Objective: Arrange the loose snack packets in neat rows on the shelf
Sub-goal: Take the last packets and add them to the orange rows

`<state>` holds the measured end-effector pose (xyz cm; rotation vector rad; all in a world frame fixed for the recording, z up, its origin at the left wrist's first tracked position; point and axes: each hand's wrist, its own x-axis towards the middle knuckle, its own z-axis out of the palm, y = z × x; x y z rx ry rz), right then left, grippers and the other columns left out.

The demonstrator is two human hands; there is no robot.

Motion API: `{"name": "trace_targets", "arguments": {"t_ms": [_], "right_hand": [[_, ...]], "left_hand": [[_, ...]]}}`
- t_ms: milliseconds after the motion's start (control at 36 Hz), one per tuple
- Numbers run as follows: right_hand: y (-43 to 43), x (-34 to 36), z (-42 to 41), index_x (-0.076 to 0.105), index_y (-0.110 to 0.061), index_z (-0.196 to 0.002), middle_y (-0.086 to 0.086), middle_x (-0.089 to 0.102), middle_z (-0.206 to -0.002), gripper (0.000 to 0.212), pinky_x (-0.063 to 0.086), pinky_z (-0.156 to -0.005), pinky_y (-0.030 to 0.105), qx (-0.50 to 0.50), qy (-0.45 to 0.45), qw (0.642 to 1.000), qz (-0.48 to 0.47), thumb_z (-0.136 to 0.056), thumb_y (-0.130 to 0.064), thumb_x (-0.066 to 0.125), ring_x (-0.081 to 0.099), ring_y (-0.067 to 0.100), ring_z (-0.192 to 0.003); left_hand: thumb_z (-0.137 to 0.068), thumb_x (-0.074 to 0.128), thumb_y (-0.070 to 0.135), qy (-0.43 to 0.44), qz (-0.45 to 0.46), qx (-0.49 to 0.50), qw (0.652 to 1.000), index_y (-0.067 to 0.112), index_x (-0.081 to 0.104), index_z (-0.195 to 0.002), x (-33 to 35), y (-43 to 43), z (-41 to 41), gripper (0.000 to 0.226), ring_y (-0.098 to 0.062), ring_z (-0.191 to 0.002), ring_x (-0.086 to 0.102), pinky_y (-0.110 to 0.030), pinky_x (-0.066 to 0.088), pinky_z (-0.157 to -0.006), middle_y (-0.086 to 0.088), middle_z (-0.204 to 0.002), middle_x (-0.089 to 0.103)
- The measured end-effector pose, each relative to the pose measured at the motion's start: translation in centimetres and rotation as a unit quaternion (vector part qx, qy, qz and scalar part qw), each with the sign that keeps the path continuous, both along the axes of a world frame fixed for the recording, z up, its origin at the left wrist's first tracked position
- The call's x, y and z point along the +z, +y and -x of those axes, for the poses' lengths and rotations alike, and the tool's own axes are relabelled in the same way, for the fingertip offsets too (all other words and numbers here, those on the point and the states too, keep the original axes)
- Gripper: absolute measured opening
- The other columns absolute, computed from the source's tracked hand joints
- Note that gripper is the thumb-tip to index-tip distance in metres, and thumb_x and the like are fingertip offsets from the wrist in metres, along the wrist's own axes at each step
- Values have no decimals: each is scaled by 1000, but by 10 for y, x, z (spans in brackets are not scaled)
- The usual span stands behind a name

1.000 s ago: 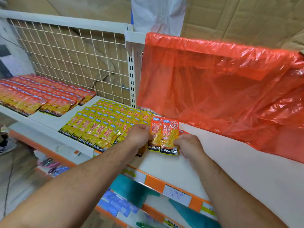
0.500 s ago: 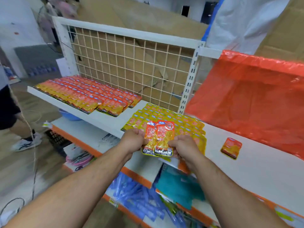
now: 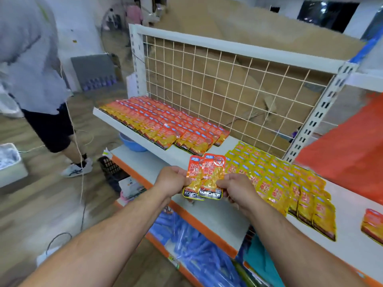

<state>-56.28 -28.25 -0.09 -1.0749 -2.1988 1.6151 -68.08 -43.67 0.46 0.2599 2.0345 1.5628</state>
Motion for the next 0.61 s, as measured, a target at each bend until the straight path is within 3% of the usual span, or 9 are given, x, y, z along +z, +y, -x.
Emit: {"name": "trace_targets", "arguments": {"t_ms": [139,222,306,417,611], "right_hand": [[11,-4,50,58,-9,-73,11,48,-55,12,24,-40,22,13,17,1000,10,-80,-7,68,37,15,-41],[19,-4,80,58,-9,-76,14,46,-63,11,22,-42,23,17,27,999,21,-80,-7,68,35,15,-43],[27,-5,106,55,-10,-75,13,43,-67,15,22,-44,23,26,33,999,32,-82,-8,68,33,16,-45],[37,-7,128,48,-14,-69,12,42,-66,25,25,-48,26,29,32,999,30,-83,-9,69,37,18,-52],[51,-6,152,47,-14,-65,13,46,-62,28,26,-51,30,5,21,1000,7,-83,-10,69,39,20,-58]], "left_hand": [[-82,71,-2,20,24,15,999,10,62,-78,1,4,48,17,-12,-51,52,-20,40,-46,-4,-64,60],[-81,73,-2,33,35,34,998,8,63,-85,4,7,78,15,-10,-48,51,-17,39,-41,-6,-69,58],[-82,73,-1,46,47,40,997,6,64,-93,6,11,104,16,-11,-57,50,-16,39,-41,-7,-82,57],[-82,74,1,53,55,41,996,2,66,-98,5,21,131,18,-15,-60,51,-21,41,-48,-9,-78,60],[-78,75,0,82,61,8,995,11,60,-81,-5,43,176,19,-21,-73,56,-24,42,-60,-2,-76,61]]}}
